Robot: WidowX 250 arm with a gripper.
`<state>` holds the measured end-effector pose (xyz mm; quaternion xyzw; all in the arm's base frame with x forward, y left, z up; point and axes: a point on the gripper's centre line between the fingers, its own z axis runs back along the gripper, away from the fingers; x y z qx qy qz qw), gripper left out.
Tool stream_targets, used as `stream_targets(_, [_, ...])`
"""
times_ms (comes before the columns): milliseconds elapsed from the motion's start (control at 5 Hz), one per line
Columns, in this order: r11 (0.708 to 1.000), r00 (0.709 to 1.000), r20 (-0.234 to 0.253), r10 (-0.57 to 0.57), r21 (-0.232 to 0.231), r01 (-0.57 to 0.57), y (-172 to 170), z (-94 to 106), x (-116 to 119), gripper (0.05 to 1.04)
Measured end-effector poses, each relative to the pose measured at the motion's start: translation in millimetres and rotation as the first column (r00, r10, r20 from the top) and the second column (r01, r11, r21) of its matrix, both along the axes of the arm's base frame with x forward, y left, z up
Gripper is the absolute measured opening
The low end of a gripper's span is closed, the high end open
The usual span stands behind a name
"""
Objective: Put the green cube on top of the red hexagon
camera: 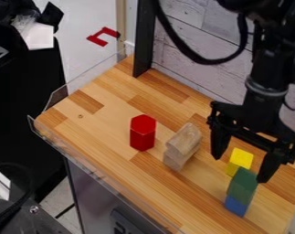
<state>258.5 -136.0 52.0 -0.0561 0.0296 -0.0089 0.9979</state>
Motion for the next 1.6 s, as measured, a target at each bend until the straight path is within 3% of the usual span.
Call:
stream_targets(400, [1.000,0.997,-0.070,0.016,0.007,-0.015,-11,-20.5,5,1.001])
stream_targets(1000, [0.997,0.988,-0.132,0.079,0.030,-0.076,-9,-34.0,5,1.001])
stream_targets(1200, [0.995,0.984,-0.146,0.103,0.019,-0.101,-8,-39.6,-1,0.950])
stream_targets(1400, [0.994,0.983,-0.148,0.112,0.011,-0.112,-8,-44.5,-5,0.666])
stream_targets(1600, [0.993,0.983,-0.140,0.119,0.010,-0.119,-7,-45.2,-4,0.582])
